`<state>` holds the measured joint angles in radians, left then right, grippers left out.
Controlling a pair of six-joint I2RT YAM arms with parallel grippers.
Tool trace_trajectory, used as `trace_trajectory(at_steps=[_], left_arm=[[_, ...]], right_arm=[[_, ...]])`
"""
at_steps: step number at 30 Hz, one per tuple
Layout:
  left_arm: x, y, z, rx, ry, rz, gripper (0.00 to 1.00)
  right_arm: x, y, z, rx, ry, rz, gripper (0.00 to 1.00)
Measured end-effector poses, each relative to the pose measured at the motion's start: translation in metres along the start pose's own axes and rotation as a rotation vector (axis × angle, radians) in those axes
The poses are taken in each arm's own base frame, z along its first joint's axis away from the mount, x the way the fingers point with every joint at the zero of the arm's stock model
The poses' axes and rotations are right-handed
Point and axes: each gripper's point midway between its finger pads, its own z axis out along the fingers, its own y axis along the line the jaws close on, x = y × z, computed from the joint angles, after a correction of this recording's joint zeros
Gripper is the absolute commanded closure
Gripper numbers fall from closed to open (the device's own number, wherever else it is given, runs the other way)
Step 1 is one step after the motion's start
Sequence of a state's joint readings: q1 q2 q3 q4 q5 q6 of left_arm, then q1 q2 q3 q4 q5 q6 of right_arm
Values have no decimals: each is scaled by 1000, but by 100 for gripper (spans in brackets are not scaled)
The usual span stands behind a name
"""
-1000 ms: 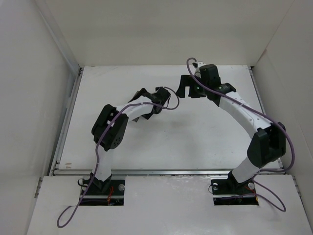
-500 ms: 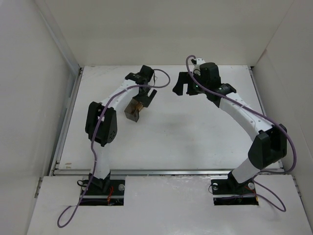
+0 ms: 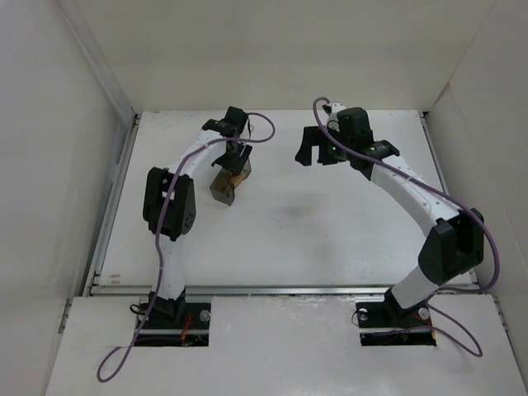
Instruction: Build the wood block tower
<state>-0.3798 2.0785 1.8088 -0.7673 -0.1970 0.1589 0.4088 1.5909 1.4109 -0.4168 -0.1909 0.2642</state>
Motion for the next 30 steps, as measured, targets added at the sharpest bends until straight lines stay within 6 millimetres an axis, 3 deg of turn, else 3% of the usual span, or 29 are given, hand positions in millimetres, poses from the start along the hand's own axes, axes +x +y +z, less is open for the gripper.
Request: trace_trajectory(at_steps=[4,5,9,12,17,22,24,30], left_arm=[[4,-7,7,34,19,17,61],[5,-8,9,38,23,20,73],[5,-4,9,32,25,23,83],[5,-2,10,30,24,18,100],[5,4,10,-15,26,13,100],[4,14,9,-217,-4,71,100],[7,6,3,-302,-27,128,100],[11,-41,-20,-509,-96,325,100]], right_arm=[[-1,0,0,4,10,-6,0],[-4,0,1,6,9,-9,0],[-11,0,2,9,4,-25,0],[-17,1,1,9,0,-38,0],[-21,2,-1,11,-5,-50,0],[-20,-7,-1,60,-4,-45,0],[-18,-16,-2,112,-1,-31,0],[-9,-51,-5,286,19,39,0]])
